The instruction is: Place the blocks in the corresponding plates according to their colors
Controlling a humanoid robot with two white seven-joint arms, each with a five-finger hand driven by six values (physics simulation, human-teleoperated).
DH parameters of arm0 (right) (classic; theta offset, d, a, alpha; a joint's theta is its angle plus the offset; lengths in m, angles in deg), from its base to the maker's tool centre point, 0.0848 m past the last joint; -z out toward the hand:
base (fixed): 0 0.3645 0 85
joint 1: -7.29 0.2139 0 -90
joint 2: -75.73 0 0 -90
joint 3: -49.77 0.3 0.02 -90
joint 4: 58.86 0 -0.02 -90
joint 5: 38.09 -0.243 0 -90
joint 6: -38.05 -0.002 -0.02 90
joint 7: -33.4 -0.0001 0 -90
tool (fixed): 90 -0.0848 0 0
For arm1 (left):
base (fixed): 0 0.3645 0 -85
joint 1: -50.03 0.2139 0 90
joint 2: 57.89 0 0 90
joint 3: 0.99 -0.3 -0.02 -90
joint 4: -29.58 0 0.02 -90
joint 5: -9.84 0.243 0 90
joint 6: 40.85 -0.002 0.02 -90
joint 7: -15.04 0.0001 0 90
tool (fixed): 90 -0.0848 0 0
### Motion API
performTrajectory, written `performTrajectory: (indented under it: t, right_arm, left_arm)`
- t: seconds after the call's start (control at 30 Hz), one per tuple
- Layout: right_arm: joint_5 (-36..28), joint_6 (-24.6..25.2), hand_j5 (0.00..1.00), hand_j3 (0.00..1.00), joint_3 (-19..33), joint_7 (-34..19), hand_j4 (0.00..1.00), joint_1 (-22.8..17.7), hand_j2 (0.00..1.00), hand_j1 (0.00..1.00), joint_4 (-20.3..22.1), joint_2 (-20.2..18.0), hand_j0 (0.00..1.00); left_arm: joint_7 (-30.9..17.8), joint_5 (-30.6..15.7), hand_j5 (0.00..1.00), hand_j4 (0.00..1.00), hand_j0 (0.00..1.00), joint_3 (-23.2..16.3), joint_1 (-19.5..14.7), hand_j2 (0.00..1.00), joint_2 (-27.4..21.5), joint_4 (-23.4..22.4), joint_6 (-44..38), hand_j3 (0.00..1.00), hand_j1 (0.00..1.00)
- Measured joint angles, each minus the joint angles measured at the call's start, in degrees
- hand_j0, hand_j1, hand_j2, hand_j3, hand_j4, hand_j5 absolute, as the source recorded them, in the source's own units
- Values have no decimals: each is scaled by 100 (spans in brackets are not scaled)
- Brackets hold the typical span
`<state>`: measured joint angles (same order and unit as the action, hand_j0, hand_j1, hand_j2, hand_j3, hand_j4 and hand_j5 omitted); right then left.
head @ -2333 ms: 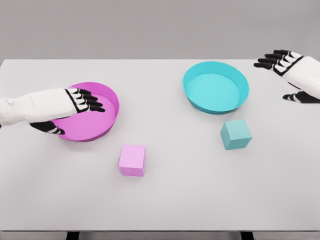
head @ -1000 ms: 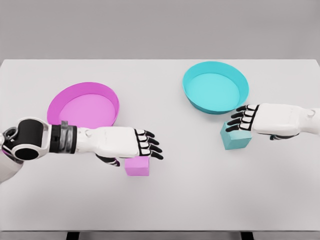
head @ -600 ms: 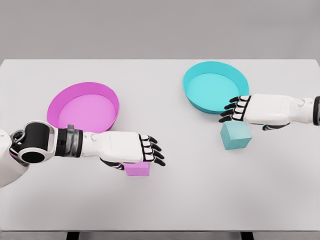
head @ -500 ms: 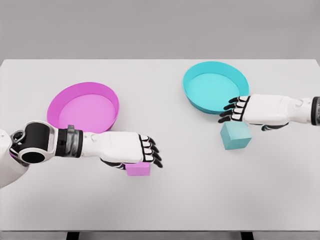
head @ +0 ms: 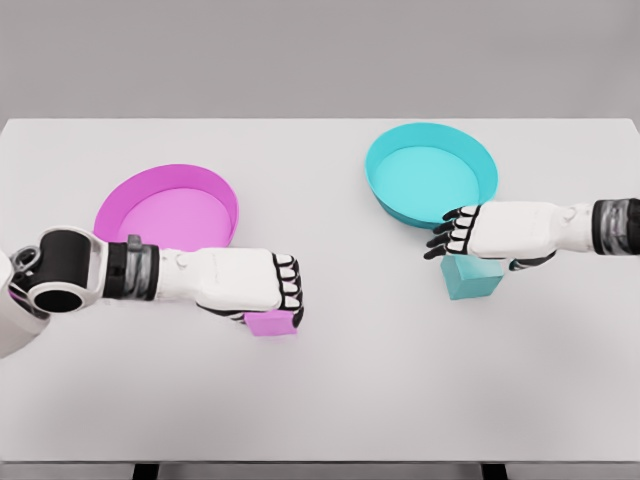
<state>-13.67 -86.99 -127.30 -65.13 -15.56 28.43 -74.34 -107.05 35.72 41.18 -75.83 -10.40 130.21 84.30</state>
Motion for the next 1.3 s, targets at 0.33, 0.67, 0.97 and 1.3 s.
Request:
performTrajectory:
  t: [0.33,0.67,0.97,1.3]
  right_arm:
    - [12,0,100,100,-182,-143,100,0,100,100,-287,252,100]
    - [15,-1,100,100,-190,-222,100,18,100,100,-338,289,100]
    - [17,-1,100,100,-186,-305,100,9,100,100,-392,380,100]
    - [-43,18,67,67,-100,-582,67,9,67,67,-375,382,67]
  left_arm:
    - [59,-153,38,38,38,47,-686,38,-384,-18,0,38,38]
    - [56,-318,39,39,39,540,-756,39,-942,-965,3,39,39]
    - [60,-438,100,100,100,682,-756,100,-848,-1760,0,100,100]
    - [61,-649,100,100,100,704,-897,100,-1137,-1830,-1,100,100]
